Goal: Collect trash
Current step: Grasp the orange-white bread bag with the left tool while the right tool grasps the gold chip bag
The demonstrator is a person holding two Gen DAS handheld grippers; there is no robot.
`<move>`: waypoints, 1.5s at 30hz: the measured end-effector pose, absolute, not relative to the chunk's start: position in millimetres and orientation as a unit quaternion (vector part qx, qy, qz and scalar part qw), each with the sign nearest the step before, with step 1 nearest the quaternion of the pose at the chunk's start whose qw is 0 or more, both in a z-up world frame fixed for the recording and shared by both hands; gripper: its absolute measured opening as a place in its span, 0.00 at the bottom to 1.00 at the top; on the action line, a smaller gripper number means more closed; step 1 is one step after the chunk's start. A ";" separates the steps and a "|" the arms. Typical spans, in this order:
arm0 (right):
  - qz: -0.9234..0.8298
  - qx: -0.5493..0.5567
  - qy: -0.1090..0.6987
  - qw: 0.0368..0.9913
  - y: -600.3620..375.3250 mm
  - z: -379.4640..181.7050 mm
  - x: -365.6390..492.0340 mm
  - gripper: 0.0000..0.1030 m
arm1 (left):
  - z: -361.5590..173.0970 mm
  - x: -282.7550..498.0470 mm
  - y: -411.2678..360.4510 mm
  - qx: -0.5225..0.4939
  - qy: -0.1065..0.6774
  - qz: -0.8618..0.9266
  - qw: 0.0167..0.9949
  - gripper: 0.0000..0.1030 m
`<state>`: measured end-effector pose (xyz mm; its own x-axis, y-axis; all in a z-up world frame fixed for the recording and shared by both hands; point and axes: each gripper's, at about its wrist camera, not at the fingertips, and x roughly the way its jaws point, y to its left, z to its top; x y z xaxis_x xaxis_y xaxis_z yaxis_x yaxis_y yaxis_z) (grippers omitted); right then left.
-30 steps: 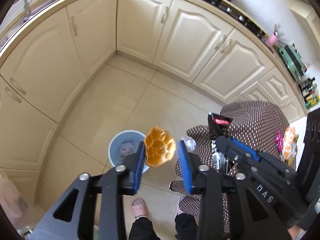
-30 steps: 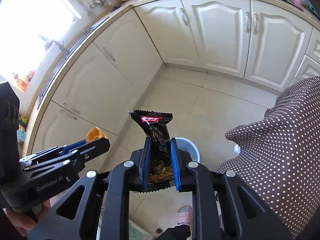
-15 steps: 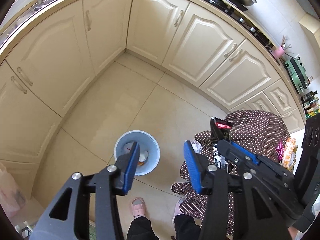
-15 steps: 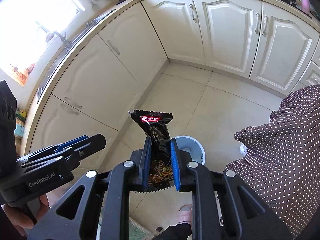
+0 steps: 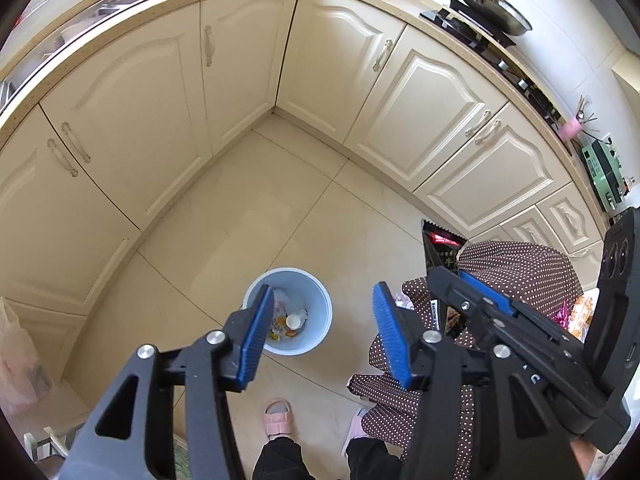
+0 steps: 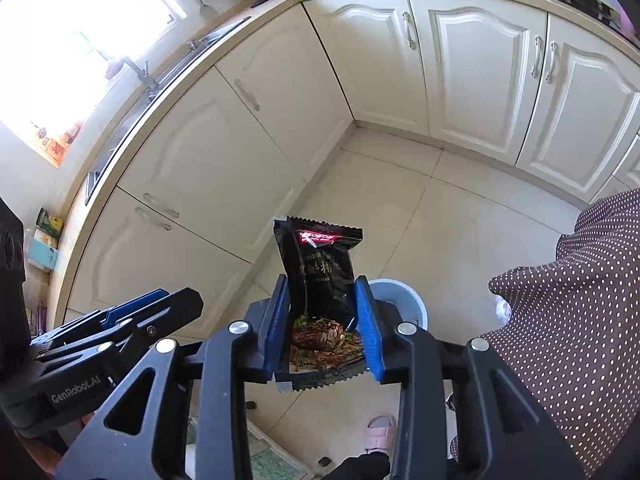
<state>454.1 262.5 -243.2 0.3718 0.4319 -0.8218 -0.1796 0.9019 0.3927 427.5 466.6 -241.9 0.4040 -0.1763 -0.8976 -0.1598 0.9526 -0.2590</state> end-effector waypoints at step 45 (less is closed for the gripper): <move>-0.160 0.274 0.457 0.831 -270.9 -252.4 282.6 0.52 | -263.2 418.6 -100.9 0.014 0.566 -0.253 0.784 0.60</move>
<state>282.6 -270.9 -252.4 0.5309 -0.0143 -0.8473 0.5163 0.7983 0.3100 418.6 -100.9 -263.2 0.2309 -0.3819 -0.8949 0.4125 0.8714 -0.2655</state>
